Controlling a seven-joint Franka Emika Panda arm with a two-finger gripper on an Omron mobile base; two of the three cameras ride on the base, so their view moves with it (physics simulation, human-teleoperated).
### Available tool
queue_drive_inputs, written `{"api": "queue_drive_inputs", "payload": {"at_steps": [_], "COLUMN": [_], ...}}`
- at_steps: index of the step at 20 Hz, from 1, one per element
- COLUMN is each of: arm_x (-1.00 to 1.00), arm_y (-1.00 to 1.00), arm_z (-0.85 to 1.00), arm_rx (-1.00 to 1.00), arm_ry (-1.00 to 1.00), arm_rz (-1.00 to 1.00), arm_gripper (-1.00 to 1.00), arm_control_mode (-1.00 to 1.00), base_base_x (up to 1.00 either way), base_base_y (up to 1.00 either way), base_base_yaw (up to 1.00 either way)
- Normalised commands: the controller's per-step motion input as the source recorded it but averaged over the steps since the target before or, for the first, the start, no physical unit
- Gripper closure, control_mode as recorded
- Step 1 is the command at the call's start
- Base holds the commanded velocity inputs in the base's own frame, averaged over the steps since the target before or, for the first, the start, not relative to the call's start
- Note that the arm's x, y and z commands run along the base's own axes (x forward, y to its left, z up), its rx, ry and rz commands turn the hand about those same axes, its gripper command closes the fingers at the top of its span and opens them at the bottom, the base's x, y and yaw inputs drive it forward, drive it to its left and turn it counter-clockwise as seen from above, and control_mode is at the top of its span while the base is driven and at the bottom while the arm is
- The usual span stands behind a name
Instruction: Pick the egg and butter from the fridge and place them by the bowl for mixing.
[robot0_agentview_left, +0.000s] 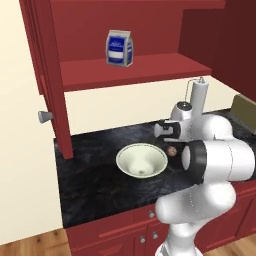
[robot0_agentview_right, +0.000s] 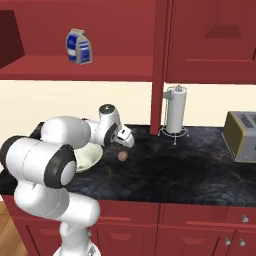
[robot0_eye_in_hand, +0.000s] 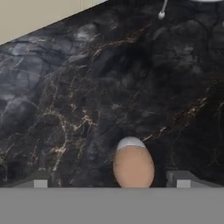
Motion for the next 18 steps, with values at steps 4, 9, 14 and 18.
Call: {"api": "queue_drive_inputs", "payload": {"at_steps": [4, 9, 14, 18], "arm_x": [-0.49, -0.54, -0.53, -0.55], "arm_y": [0.11, 0.08, 0.07, 0.09], "arm_z": [0.61, 0.64, 0.61, 0.45], "arm_rx": [0.0, 0.0, 0.0, 0.0], "arm_ry": [-0.17, -0.07, 0.0, 0.0], "arm_rz": [0.01, 0.07, 0.04, 0.0], "arm_gripper": [-1.0, -1.0, -1.0, -1.0], "arm_control_mode": [-1.0, -1.0, -1.0, -1.0], "base_base_x": [0.0, 0.0, 0.0, 0.0], "base_base_y": [0.0, 0.0, 0.0, 0.0], "base_base_yaw": [0.0, 0.0, 0.0, 0.0]}}
